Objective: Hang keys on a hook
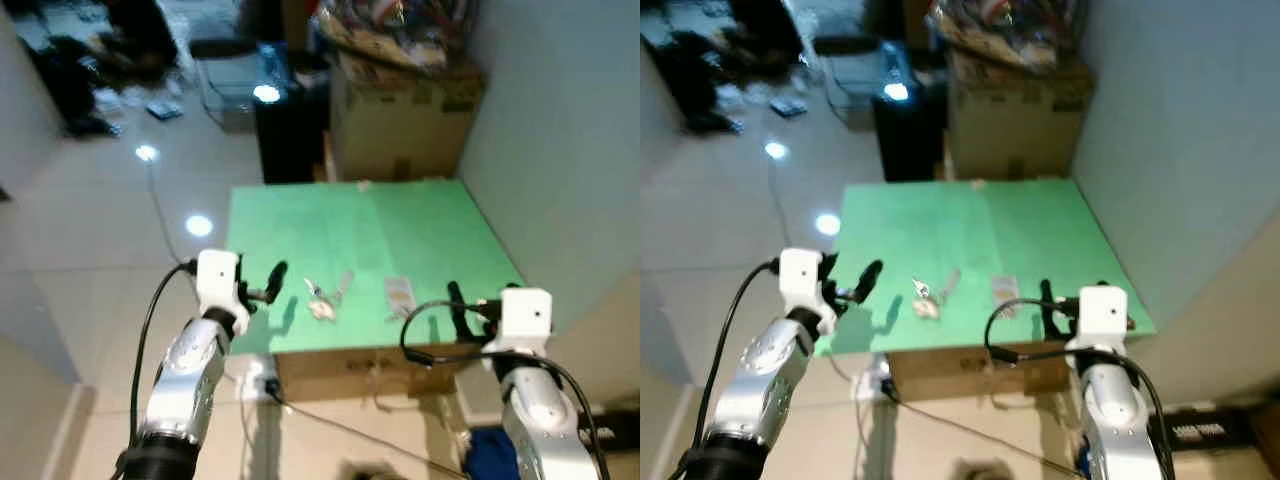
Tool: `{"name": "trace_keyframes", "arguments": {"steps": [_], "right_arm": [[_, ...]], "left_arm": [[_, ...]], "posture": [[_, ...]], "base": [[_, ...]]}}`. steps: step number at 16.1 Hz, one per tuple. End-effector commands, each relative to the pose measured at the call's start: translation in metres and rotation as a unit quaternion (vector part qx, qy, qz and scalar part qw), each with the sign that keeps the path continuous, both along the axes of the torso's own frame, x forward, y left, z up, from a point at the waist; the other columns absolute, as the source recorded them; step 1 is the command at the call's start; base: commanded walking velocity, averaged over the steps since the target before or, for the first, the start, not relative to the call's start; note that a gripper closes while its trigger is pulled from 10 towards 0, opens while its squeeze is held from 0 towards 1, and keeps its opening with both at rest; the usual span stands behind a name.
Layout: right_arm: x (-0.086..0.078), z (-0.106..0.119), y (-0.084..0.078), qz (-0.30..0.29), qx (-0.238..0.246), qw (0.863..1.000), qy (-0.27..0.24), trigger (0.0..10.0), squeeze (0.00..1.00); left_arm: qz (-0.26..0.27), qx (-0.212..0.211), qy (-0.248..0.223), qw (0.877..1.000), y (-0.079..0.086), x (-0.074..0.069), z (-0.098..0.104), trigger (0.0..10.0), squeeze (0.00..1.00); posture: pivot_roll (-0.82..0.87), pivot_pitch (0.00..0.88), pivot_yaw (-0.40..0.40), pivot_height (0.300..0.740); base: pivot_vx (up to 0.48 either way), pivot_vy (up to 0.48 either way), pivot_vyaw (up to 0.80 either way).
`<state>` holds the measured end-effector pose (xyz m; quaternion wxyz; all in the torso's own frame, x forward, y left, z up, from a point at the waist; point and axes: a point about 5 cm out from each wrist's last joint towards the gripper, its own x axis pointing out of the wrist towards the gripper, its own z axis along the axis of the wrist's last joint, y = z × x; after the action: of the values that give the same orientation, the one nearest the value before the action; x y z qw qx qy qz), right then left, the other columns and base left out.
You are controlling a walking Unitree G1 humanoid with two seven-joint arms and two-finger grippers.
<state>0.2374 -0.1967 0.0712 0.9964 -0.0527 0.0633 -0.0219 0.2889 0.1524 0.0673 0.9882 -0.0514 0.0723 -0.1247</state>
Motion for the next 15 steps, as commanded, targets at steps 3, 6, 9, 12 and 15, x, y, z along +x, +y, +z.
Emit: {"name": "trace_keyframes", "arguments": {"steps": [3,6,9,12,15], "right_arm": [[0.000,0.001,-0.005,-0.002,-0.008,1.000,0.005,10.0,0.02],[0.000,0.000,-0.005,0.002,-0.011,1.000,0.008,10.0,0.02],[0.001,-0.003,-0.003,0.017,-0.013,1.000,0.020,10.0,0.01],[-0.015,-0.023,0.000,0.041,-0.011,0.996,0.076,10.0,0.00],[-0.040,-0.042,0.007,0.045,0.010,0.993,0.111,10.0,0.00]], "left_arm": [[-0.007,-0.003,-0.016,1.000,-0.007,0.001,0.008,10.0,0.00],[-0.012,0.003,-0.019,1.000,-0.008,-0.001,0.008,10.0,0.00],[0.001,-0.001,-0.017,1.000,-0.004,0.000,0.008,10.0,0.00],[0.004,0.012,-0.017,1.000,0.004,0.000,0.009,10.0,0.00],[-0.065,0.046,-0.038,0.996,0.001,-0.003,0.018,10.0,0.00]], "posture": [[-0.13,0.000,0.041,0.740],[-0.13,0.000,0.040,0.740],[-0.12,0.000,0.037,0.740],[-0.11,0.000,0.036,0.740],[-0.09,0.019,0.059,0.740]], "base": [[0.431,0.000,0.00],[0.429,0.000,0.00],[0.147,0.000,0.00],[0.000,0.000,0.00],[0.000,0.000,0.00]]}}
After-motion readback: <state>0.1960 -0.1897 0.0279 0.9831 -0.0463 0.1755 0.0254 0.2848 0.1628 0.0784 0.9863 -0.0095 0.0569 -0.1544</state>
